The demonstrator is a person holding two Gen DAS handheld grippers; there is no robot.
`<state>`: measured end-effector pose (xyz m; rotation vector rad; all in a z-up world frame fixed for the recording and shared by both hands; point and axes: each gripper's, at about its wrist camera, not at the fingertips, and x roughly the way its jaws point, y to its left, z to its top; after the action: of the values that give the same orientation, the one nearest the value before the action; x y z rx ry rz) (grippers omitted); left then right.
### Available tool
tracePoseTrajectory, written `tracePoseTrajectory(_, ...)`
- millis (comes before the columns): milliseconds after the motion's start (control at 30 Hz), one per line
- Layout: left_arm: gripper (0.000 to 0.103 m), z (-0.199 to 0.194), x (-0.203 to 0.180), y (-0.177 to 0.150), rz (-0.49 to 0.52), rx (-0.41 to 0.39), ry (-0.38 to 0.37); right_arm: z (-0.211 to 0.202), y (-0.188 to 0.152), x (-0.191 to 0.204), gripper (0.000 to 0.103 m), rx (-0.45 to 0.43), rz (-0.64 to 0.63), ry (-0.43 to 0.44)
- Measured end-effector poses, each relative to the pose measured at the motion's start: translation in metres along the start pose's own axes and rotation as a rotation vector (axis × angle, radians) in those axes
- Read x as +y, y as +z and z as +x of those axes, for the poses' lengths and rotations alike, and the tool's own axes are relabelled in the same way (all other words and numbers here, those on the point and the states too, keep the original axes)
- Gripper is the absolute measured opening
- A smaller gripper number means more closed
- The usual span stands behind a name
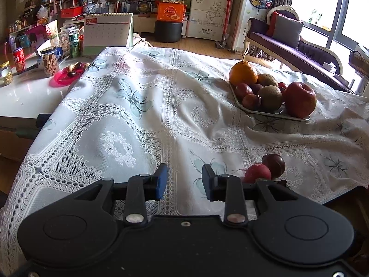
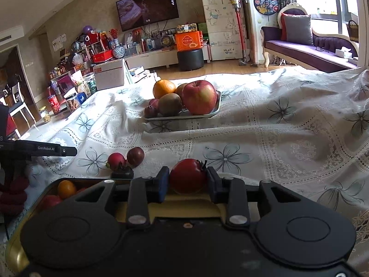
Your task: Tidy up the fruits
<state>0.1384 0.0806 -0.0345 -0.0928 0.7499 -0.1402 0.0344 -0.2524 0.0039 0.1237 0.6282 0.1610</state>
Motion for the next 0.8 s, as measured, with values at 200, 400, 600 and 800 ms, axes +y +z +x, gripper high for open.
tracePoseTrajectory(200, 0.041, -0.001, -0.001, 0.000, 0.005, -0.005, 0.004, -0.004, -0.007, 0.015, 0.036, -0.020, -0.091, 0.021)
tracePoseTrajectory(400, 0.041, -0.002, -0.001, 0.000, 0.004, -0.009, 0.003, -0.002, -0.011, 0.024, 0.036, -0.006, -0.143, 0.031)
tracePoseTrajectory(600, 0.041, -0.002, -0.001, 0.000, 0.003, -0.010, 0.002, -0.002, -0.010, 0.021, 0.036, 0.003, -0.124, 0.038)
tracePoseTrajectory(800, 0.041, -0.003, -0.001, 0.000, 0.005, -0.008, 0.001, -0.001, -0.011, 0.021, 0.036, 0.004, -0.126, 0.036)
